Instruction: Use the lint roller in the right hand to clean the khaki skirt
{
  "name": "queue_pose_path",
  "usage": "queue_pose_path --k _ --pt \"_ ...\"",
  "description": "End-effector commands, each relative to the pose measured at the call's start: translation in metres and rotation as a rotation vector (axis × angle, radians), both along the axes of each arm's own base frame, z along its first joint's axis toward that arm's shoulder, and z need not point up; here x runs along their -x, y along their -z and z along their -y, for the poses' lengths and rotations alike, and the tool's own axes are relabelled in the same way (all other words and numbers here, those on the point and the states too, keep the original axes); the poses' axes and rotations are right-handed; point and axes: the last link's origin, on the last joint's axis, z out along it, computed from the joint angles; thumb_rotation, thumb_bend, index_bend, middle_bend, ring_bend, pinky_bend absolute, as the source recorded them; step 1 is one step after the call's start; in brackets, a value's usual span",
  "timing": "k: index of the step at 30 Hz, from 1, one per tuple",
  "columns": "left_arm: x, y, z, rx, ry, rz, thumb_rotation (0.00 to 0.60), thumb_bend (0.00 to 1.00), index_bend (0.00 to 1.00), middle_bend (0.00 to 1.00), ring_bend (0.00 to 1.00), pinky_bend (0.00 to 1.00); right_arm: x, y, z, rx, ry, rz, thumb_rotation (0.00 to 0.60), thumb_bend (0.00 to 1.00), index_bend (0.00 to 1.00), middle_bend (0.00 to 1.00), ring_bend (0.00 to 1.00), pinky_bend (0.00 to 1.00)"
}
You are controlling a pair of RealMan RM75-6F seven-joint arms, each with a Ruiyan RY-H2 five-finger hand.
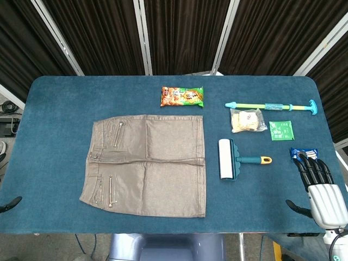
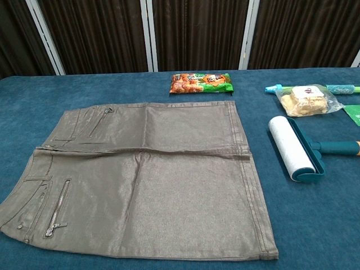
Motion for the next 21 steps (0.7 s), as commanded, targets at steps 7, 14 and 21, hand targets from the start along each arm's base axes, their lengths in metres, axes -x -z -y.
queue_pose_path --k 7,14,21 --pt "0.000 0.000 0.001 -0.007 -0.006 -0.010 0.600 0.05 0.00 0.00 0.00 0.00 0.004 0.006 0.005 -0.033 0.021 0.005 0.600 0.00 0.00 0.00 0.00 0.00" --pt "0.001 0.002 -0.004 -0.011 -0.014 -0.013 0.600 0.05 0.00 0.00 0.00 0.00 0.012 0.028 0.057 -0.187 0.014 -0.051 0.600 0.00 0.00 0.00 0.00 0.00" --pt "0.004 0.005 -0.011 -0.014 -0.044 -0.029 0.600 0.05 0.00 0.00 0.00 0.00 0.011 0.066 0.119 -0.362 -0.009 -0.152 0.600 0.17 0.00 0.08 0.01 0.04"
